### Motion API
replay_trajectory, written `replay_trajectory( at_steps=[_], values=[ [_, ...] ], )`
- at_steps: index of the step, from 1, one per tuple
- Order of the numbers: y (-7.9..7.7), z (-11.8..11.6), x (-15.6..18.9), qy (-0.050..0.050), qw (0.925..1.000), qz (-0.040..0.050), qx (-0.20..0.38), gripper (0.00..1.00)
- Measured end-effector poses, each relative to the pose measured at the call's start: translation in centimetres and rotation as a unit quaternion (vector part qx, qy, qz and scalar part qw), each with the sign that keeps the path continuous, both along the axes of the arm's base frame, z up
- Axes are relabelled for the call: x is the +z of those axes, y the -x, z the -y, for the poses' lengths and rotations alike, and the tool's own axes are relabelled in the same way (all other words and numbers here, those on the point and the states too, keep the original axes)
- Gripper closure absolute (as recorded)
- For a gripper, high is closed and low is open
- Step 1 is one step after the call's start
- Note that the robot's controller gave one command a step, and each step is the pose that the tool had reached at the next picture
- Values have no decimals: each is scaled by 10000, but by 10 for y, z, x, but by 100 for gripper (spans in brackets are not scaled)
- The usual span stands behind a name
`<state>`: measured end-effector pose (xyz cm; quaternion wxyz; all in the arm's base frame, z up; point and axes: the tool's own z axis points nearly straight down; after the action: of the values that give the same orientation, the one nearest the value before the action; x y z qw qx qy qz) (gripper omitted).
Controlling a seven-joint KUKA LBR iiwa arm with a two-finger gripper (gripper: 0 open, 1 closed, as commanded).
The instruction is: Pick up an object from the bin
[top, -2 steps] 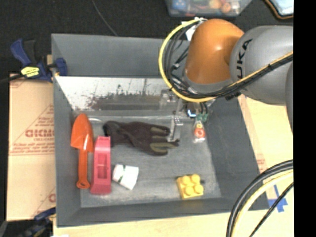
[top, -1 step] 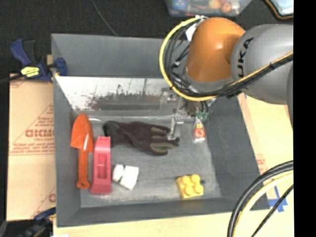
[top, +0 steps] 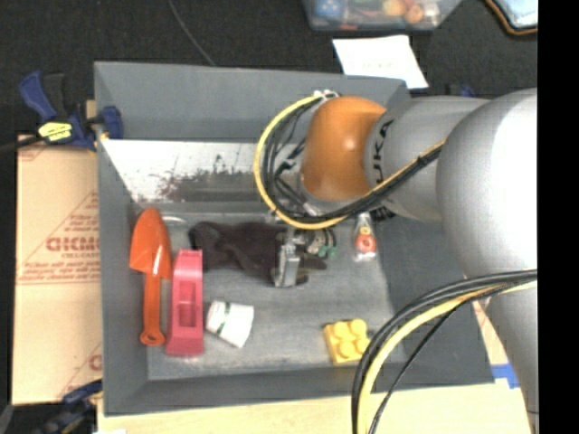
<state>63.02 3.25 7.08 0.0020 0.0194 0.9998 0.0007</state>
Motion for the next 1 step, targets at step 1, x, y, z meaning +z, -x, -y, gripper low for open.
replay_trajectory(
  at_steps=[1],
  values=[
    [-6,0,58,-4,9973,73,-730,0]
  ],
)
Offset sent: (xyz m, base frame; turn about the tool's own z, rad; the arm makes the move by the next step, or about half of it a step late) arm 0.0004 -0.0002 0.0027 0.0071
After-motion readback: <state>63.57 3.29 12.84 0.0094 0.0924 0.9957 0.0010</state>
